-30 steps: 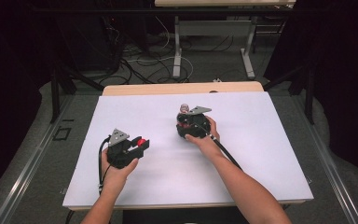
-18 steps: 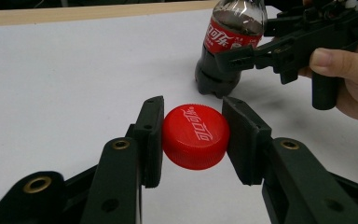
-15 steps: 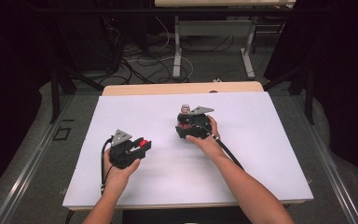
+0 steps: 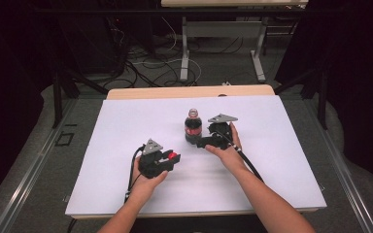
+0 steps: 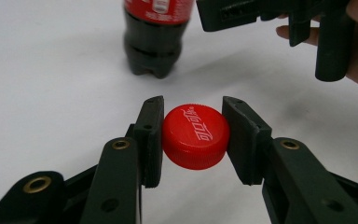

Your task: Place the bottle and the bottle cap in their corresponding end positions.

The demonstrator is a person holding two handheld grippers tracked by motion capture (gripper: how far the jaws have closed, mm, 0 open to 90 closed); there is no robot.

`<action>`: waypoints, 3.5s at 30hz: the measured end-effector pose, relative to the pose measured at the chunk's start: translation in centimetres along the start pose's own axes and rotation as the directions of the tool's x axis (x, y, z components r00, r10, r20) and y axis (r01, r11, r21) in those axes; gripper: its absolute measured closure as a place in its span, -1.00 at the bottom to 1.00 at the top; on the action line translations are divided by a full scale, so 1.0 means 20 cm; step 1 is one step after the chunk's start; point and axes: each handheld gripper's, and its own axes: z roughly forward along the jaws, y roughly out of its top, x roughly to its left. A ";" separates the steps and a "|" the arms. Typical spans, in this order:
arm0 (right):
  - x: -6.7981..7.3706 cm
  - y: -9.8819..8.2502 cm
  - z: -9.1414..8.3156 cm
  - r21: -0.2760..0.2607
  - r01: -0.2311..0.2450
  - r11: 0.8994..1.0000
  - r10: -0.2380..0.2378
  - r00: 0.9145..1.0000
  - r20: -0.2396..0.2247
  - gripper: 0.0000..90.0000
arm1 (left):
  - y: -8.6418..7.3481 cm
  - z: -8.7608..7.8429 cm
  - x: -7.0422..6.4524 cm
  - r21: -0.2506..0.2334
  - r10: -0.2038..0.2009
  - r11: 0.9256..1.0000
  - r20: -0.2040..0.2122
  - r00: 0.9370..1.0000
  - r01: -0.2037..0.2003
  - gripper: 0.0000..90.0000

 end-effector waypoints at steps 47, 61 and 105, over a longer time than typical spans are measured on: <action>-0.16 -0.23 -0.35 -0.043 -0.035 0.998 0.037 0.998 0.049 -1.00 | 0.01 0.16 -0.02 0.072 0.023 0.997 0.020 1.000 -0.024 -0.27; -0.20 -0.25 -0.35 -0.033 -0.041 0.999 0.043 0.997 0.063 -1.00 | 0.05 -0.13 0.24 -0.018 -0.035 0.999 -0.094 0.995 0.033 -0.38; -0.30 -0.31 -0.33 -0.009 -0.087 0.996 0.088 0.991 0.103 -1.00 | -0.15 -0.37 0.66 -0.145 -0.230 0.971 -0.321 0.919 0.192 -0.99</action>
